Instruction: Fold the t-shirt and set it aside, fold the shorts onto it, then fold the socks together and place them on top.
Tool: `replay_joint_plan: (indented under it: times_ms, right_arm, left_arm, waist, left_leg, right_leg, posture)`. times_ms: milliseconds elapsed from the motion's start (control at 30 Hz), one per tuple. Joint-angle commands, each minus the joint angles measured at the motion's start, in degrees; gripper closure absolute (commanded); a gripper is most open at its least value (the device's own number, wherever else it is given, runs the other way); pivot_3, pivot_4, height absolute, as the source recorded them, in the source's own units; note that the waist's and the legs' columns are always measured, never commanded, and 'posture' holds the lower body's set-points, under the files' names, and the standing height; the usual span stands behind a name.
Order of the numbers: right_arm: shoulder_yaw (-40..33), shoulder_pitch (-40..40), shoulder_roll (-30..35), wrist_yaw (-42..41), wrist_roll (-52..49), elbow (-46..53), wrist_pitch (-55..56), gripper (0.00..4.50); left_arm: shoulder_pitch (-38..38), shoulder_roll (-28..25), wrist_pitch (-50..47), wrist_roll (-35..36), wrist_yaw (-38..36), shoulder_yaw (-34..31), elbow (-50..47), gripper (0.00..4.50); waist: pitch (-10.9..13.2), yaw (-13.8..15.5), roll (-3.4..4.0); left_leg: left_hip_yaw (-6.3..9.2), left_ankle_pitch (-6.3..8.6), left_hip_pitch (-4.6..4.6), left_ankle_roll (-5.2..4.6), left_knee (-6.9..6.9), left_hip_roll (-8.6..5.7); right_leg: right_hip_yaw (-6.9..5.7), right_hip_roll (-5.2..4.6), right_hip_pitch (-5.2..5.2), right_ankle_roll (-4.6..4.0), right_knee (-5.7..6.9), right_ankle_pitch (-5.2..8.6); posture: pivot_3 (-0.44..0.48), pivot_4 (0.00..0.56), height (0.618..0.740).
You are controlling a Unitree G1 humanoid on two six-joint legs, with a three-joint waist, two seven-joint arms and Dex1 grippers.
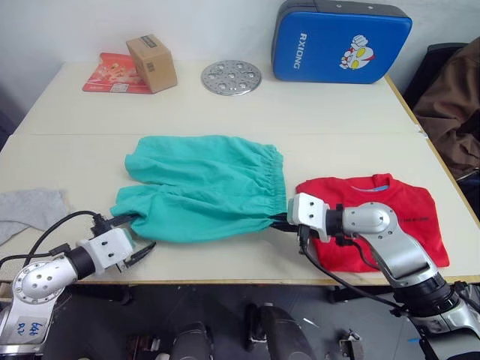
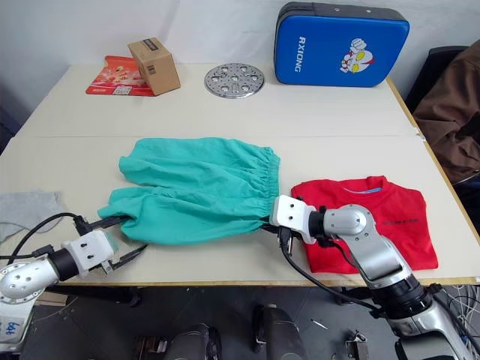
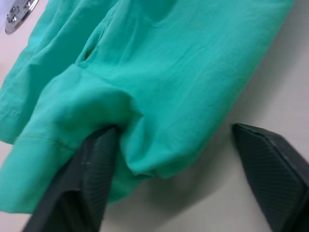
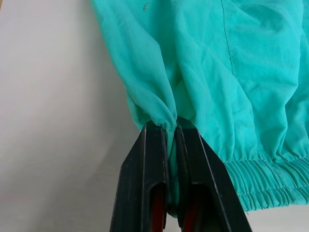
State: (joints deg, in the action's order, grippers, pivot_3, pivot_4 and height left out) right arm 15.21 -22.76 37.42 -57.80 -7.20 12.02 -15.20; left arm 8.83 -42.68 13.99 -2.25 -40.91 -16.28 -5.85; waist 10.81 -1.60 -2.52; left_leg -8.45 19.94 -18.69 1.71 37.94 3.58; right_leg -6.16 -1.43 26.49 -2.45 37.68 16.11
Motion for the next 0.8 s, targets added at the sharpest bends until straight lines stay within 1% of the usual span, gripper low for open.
replay_joint_plan:
  times_ms: [33, 167, 233, 300, 367, 400, 433, 500, 567, 600, 700, 767, 800]
  right_arm:
    - [-1.8, 0.4, 0.1, 0.4, -0.9, 2.4, 0.5, 4.50]
    - [-1.7, 0.5, 0.0, 0.5, -0.8, 2.1, 0.8, 4.50]
    - [-1.7, 0.5, 0.0, 0.5, -0.8, 1.7, 1.1, 4.50]
    - [-2.1, 0.4, 0.4, 0.1, -1.0, 1.3, 1.4, 4.50]
    - [-2.6, 0.3, 0.8, -0.3, -1.3, 1.2, 1.4, 4.50]
    - [-3.2, 0.4, 1.3, -0.7, -1.9, 1.4, 1.1, 4.50]
    - [-3.6, 0.5, 1.6, -1.0, -2.3, 1.5, 0.8, 4.50]
    - [-5.5, 0.9, 2.8, -2.1, -4.7, 2.5, -1.0, 4.50]
    - [-7.3, 2.2, 4.5, -3.5, -7.7, 4.2, -3.1, 4.50]
    - [-8.0, 3.0, 5.4, -4.5, -9.4, 5.4, -4.4, 4.50]
    - [-10.5, 6.1, 8.5, -7.2, -15.9, 9.8, -9.1, 4.50]
    - [-12.7, 8.0, 10.1, -7.3, -20.7, 12.6, -13.5, 4.50]
    - [-13.3, 8.7, 10.5, -7.0, -21.8, 13.4, -14.3, 4.50]
  left_arm:
    - [-2.1, -0.7, 2.0, -1.6, 2.3, 0.6, 3.1, 1.88]
    - [-3.5, -1.3, 2.7, -0.9, 2.3, 1.0, 4.1, 3.17]
    - [-3.6, -2.7, 1.6, 0.2, 0.3, 1.1, 3.8, 3.86]
    - [-2.9, -5.8, -1.2, 3.0, -4.7, 0.9, 2.6, 4.48]
    - [-1.9, -9.1, -4.7, 5.8, -9.4, 0.2, 1.4, 4.48]
    - [-0.1, -12.1, -8.1, 8.8, -14.2, -0.6, 0.1, 4.48]
    - [1.1, -14.1, -10.5, 11.0, -17.4, -1.1, -0.8, 4.48]
    - [6.9, -20.3, -19.4, 16.2, -26.6, -4.2, -4.1, 4.48]
    - [13.7, -25.2, -24.5, 18.9, -35.6, -8.5, -6.6, 4.48]
    - [16.3, -26.7, -26.1, 19.8, -38.9, -10.4, -7.3, 4.48]
    - [21.0, -29.4, -30.4, 22.1, -45.9, -15.2, -8.7, 4.48]
    - [20.6, -31.3, -32.8, 22.9, -48.3, -16.8, -7.8, 4.48]
    - [19.1, -32.0, -33.3, 23.4, -48.6, -16.8, -7.2, 4.48]
  waist:
    - [0.0, 0.0, 0.00]
    - [0.0, -0.1, 0.00]
    - [0.0, -0.1, 0.00]
    - [0.0, -0.1, 0.00]
    - [0.0, -0.2, 0.01]
    - [0.0, -0.2, 0.04]
    - [0.0, -0.2, 0.03]
    - [0.0, -0.3, 0.05]
    - [0.1, -0.4, 0.08]
    - [0.1, -0.2, 0.11]
    - [0.1, 0.0, 0.18]
    - [0.1, 0.1, 0.20]
    - [0.1, 0.2, 0.19]
  left_leg:
    - [-0.01, 0.00, 0.02, 0.00, -0.01, 0.00]
    - [-0.03, 0.00, 0.03, 0.02, -0.02, 0.02]
    - [-0.03, 0.00, 0.03, 0.04, -0.02, 0.03]
    - [-0.04, 0.01, 0.03, 0.05, -0.02, 0.03]
    - [-0.04, 0.02, 0.02, 0.06, -0.02, 0.05]
    - [-0.05, 0.02, 0.03, 0.07, -0.03, 0.07]
    - [-0.07, 0.02, 0.04, 0.07, -0.04, 0.06]
    - [-0.10, 0.02, 0.03, 0.11, -0.06, 0.07]
    - [-0.11, -0.03, 0.00, 0.24, -0.09, 0.09]
    - [-0.11, -0.08, 0.00, 0.37, -0.10, 0.09]
    - [-0.08, -0.07, 0.01, 0.38, -0.11, 0.05]
    - [-0.06, 0.04, -0.02, 0.17, -0.10, 0.03]
    - [-0.02, 0.06, -0.03, 0.13, -0.07, 0.00]
  right_leg:
    - [0.00, 0.00, 0.00, 0.00, 0.00, 0.00]
    - [-0.01, 0.01, 0.01, 0.00, 0.01, 0.00]
    - [-0.03, 0.01, 0.01, 0.00, 0.01, 0.00]
    - [-0.04, 0.01, 0.02, 0.00, 0.00, 0.00]
    - [-0.06, 0.01, 0.03, 0.00, 0.01, 0.00]
    - [-0.07, 0.02, 0.03, -0.01, -0.01, 0.01]
    - [-0.05, 0.01, 0.03, -0.01, -0.01, 0.01]
    - [-0.05, 0.02, 0.05, -0.02, -0.03, 0.02]
    - [-0.06, 0.04, 0.09, -0.03, -0.06, 0.05]
    - [-0.05, 0.05, 0.11, -0.03, -0.05, 0.09]
    - [-0.06, 0.05, 0.09, -0.02, -0.09, 0.14]
    - [-0.05, 0.05, 0.08, -0.01, -0.14, 0.14]
    - [-0.05, 0.05, 0.07, 0.01, -0.15, 0.14]
  posture:
    - [0.000, 0.150, 0.740]
    - [0.000, 0.150, 0.740]
    - [0.000, 0.150, 0.740]
    - [0.000, 0.150, 0.740]
    - [0.000, 0.150, 0.740]
    - [0.000, 0.150, 0.740]
    - [0.000, 0.150, 0.740]
    - [0.000, 0.150, 0.740]
    - [0.000, 0.150, 0.740]
    - [0.000, 0.150, 0.740]
    - [0.000, 0.150, 0.740]
    - [0.000, 0.150, 0.740]
    - [0.000, 0.150, 0.740]
